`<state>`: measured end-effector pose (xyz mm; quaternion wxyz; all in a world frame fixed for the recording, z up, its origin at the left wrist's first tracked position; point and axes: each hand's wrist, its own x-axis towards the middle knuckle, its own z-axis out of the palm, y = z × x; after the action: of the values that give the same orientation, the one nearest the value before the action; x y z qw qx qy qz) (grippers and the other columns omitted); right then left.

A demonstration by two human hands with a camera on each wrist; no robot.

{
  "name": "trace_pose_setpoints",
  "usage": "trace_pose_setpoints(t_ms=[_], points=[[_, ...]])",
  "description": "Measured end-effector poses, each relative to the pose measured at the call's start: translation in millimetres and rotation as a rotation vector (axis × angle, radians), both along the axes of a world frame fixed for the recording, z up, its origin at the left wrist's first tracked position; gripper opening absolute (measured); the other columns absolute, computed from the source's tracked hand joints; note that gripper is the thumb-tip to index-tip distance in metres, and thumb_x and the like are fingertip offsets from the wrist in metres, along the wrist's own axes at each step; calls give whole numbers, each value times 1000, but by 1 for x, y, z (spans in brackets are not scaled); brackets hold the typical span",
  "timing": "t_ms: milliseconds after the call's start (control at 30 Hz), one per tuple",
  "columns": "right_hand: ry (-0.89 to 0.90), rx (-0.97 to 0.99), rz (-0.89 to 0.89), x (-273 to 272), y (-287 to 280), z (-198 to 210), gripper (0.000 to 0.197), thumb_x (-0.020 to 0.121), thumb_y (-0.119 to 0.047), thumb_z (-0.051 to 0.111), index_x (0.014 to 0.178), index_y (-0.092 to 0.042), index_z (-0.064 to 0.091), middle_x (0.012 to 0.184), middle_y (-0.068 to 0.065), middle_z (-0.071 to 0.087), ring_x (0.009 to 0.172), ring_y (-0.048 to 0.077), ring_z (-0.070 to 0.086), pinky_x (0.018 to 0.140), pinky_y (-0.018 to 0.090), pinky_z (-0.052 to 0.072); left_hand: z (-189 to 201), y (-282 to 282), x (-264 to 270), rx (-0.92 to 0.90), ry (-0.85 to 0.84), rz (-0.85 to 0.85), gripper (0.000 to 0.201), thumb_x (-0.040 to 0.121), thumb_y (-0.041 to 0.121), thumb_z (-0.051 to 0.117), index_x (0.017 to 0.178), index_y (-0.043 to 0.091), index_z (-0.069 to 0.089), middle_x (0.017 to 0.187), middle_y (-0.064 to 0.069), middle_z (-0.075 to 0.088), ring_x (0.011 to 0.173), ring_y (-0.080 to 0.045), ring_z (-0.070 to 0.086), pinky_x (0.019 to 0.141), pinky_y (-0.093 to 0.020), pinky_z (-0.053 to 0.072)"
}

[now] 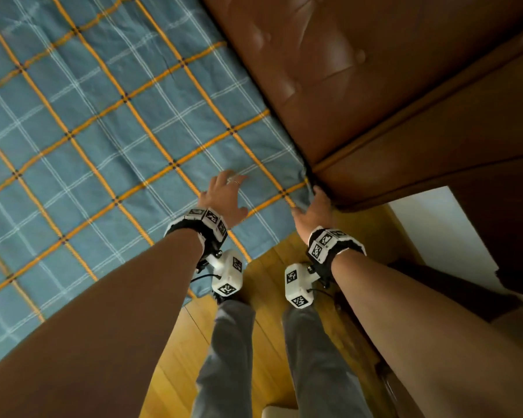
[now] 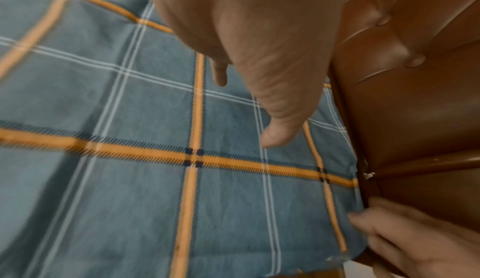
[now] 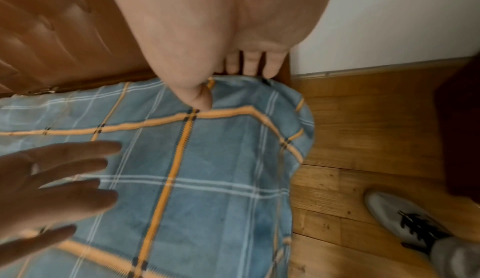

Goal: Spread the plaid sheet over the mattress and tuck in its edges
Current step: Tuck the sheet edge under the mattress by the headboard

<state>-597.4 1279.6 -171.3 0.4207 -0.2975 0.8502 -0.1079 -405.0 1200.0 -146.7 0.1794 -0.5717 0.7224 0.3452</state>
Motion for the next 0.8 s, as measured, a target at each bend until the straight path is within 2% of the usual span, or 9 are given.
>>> trace_pose_setpoints(t_ms=[100,167,300,400,467,567,633,733,800], points=[[-11,219,-35,-12,17,-3,69,93,-47,52,144,-4,33,142,17,48,123,35,53,96,40,44,10,19,1,44,-96,56,49,80,39,70,124,28,52,133,-3,44,125,-27,45,99,-46,45],[-60,276,-30,-16,17,-10,76,92,-59,47,140,-1,38,136,18,54,119,35,57,86,37,44,8,33,2,109,-194,3,48,79,53,69,117,26,55,124,-2,49,117,-26,51,93,-44,47],[-29,171,67,-23,13,-28,44,94,-44,49,120,-11,59,122,15,62,109,32,60,86,37,47,-10,68,-3,49,-282,-90,64,67,71,68,107,23,57,117,-2,49,111,-26,52,87,-45,48],[-99,57,-31,-28,28,-39,29,86,-49,51,75,-23,58,75,5,70,79,33,67,79,46,56,-15,83,-12,1,-254,-113,55,70,66,69,101,21,62,113,-4,50,109,-29,53,87,-45,50],[-99,36,-112,-35,39,-48,31,85,-51,48,68,-25,51,61,-1,66,68,31,67,70,46,57,-13,83,-19,36,-205,-129,37,75,59,69,92,26,66,110,-2,50,109,-28,53,87,-43,49],[-97,87,-90,-33,41,-37,29,89,-48,38,89,-28,59,95,10,71,83,33,66,72,42,54,-9,82,-24,72,-178,-161,35,77,61,67,94,31,65,112,0,53,109,-26,54,88,-43,50],[-32,113,-81,-30,39,-34,35,99,-32,40,120,-8,55,119,17,62,99,32,61,74,33,44,-9,84,-24,37,-165,-154,44,75,62,68,104,30,62,118,1,53,111,-26,54,91,-43,50],[-29,181,-67,-32,32,-35,45,101,-10,36,146,-4,33,147,15,42,130,32,45,103,35,36,-15,85,-22,-140,-127,-113,72,70,61,72,128,27,48,133,-3,43,125,-27,42,101,-45,42],[-123,230,-16,-34,27,-41,50,103,-6,30,153,-10,23,155,11,32,139,29,36,112,32,26,-24,85,-18,-204,-126,-144,95,66,64,73,144,31,29,151,-6,23,141,-30,23,112,-54,29]])
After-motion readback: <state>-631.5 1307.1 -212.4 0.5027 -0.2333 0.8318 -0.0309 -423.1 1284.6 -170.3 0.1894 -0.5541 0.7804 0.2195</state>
